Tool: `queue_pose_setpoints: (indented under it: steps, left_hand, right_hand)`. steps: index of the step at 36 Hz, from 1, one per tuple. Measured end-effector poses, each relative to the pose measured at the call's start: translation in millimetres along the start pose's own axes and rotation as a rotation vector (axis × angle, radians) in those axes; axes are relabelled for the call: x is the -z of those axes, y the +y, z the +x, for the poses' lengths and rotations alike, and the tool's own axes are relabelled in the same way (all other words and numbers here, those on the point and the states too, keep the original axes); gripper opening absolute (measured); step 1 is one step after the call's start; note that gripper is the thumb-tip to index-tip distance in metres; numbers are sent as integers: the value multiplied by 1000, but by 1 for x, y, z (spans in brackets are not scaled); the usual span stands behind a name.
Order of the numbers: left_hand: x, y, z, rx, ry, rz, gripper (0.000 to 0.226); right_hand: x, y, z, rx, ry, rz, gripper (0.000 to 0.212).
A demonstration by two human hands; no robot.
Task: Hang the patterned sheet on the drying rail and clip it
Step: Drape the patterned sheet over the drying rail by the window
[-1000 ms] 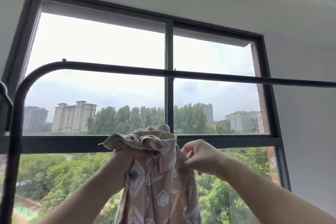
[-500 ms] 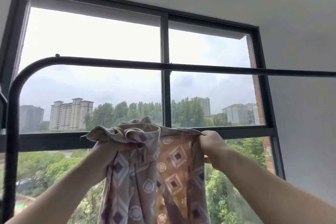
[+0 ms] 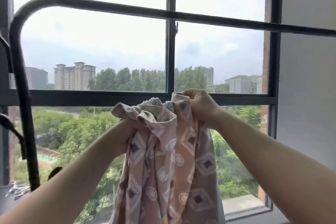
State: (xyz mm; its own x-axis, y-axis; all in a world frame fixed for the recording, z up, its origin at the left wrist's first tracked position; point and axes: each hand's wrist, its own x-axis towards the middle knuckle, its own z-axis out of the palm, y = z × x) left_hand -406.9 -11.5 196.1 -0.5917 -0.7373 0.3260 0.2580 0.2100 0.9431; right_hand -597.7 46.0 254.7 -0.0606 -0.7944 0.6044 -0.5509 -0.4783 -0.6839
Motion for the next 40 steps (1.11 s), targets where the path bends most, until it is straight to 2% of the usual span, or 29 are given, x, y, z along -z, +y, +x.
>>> queue_pose_setpoints:
  steps: [1,3,4,9,12,15,17,19,21,25,30,32,35,38,40]
  left_hand:
    - [-14,0,-2,-17,-59,-16,22]
    - [-41,8,-8,-14,-131,9,18]
    - [-45,9,-7,-15,-164,11,13]
    - [-43,16,-1,-110,-76,15,14]
    - [-43,17,3,-109,87,-20,15]
    - [-38,12,7,-110,177,-28,23]
    - [-32,8,12,-126,216,-39,30]
    - [-24,4,17,-135,260,-51,43]
    - [-16,3,19,-149,319,-57,51]
    - [-9,2,16,-211,335,-25,47]
    - [-6,0,9,-251,392,-6,47]
    - [-4,-1,7,-239,444,-46,49]
    - [1,1,3,-257,448,-55,48]
    - [6,9,-1,-312,294,15,45]
    - [12,17,-1,-363,259,44,42]
  right_hand:
    - [-5,-1,0,9,-46,59,15]
    - [-11,-8,0,10,-119,149,8]
    - [-12,-10,0,20,-119,153,11]
    - [-10,6,5,86,-50,22,14]
    - [-11,16,0,-12,-125,-48,22]
    - [-13,22,-5,-116,-184,-45,30]
    - [-15,25,-9,-185,-232,-94,25]
    - [-18,30,-14,-261,-303,-220,11]
    - [-22,40,-19,-326,-371,-349,20]
    - [-30,67,-32,-471,-449,-513,15]
    - [-31,97,-46,-612,-439,-600,22]
    - [-28,107,-48,-653,-378,-595,24]
    - [-16,117,-40,-600,-93,-501,19]
    - [4,106,-14,-524,240,-159,25]
    - [24,78,11,-393,411,3,28]
